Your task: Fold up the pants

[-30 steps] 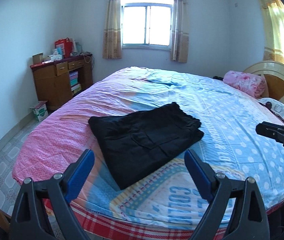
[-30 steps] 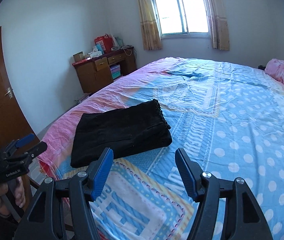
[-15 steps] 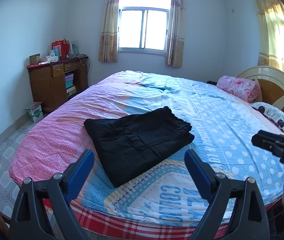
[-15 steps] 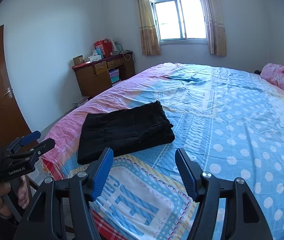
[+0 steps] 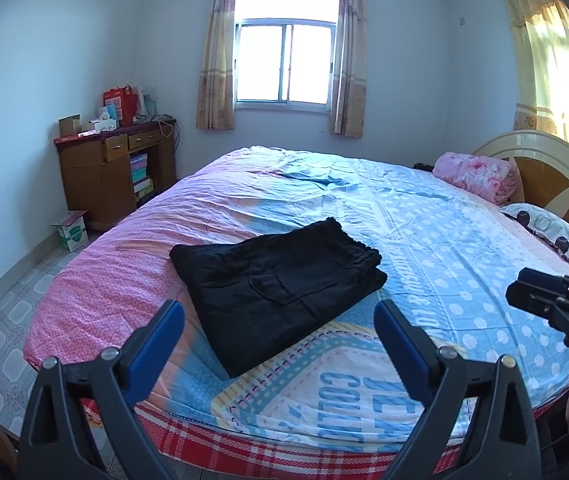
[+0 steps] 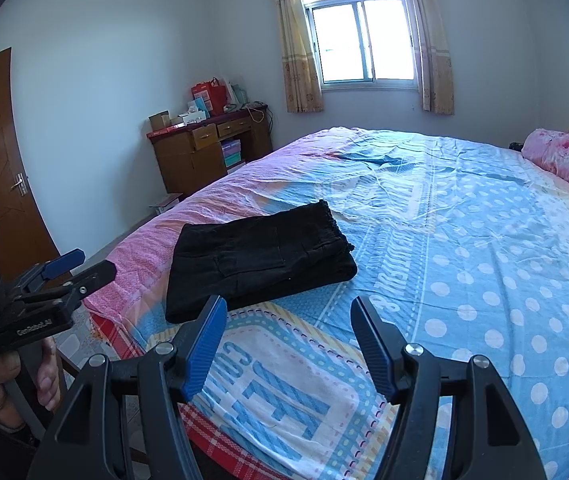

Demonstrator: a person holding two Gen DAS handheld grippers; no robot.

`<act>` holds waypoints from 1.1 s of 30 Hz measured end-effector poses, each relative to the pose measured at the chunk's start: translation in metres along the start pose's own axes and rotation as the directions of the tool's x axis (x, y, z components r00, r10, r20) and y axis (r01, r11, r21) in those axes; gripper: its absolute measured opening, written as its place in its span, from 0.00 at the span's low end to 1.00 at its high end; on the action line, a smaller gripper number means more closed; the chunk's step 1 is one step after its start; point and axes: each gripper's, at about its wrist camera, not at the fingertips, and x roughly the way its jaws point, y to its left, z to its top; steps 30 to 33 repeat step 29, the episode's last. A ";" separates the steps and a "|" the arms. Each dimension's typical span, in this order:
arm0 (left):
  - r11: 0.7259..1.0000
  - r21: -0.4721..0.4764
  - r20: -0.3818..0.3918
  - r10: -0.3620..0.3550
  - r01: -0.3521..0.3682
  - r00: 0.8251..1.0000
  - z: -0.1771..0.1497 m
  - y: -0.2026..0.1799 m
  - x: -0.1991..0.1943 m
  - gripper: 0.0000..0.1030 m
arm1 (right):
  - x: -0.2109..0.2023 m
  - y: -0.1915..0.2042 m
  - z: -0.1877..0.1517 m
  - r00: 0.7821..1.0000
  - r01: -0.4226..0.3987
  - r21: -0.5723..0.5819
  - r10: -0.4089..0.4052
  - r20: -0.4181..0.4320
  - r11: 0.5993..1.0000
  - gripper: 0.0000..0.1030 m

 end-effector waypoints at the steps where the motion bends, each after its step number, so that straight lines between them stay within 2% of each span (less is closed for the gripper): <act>1: 1.000 0.003 0.000 0.002 -0.002 1.000 0.000 -0.002 0.000 0.98 | -0.003 0.001 0.000 1.000 0.000 -0.004 0.000 0.007 1.000 0.64; 4: 1.000 0.016 0.002 -0.014 0.014 1.000 0.002 -0.006 -0.003 1.00 | -0.010 0.003 0.002 1.000 -0.001 -0.011 0.001 0.021 1.000 0.64; 14: 1.000 0.020 0.036 0.007 -0.008 0.999 0.010 -0.008 -0.015 1.00 | -0.019 0.012 0.003 0.999 -0.010 -0.037 0.012 0.044 0.999 0.64; 25: 0.999 0.022 0.023 0.042 -0.042 0.999 0.005 -0.005 -0.010 1.00 | -0.018 0.017 0.001 0.999 -0.018 -0.056 0.020 0.037 0.998 0.64; 33: 0.999 0.027 0.023 0.030 -0.031 0.999 0.004 -0.007 -0.009 1.00 | -0.018 0.017 0.000 0.999 -0.018 -0.055 0.020 0.031 0.998 0.64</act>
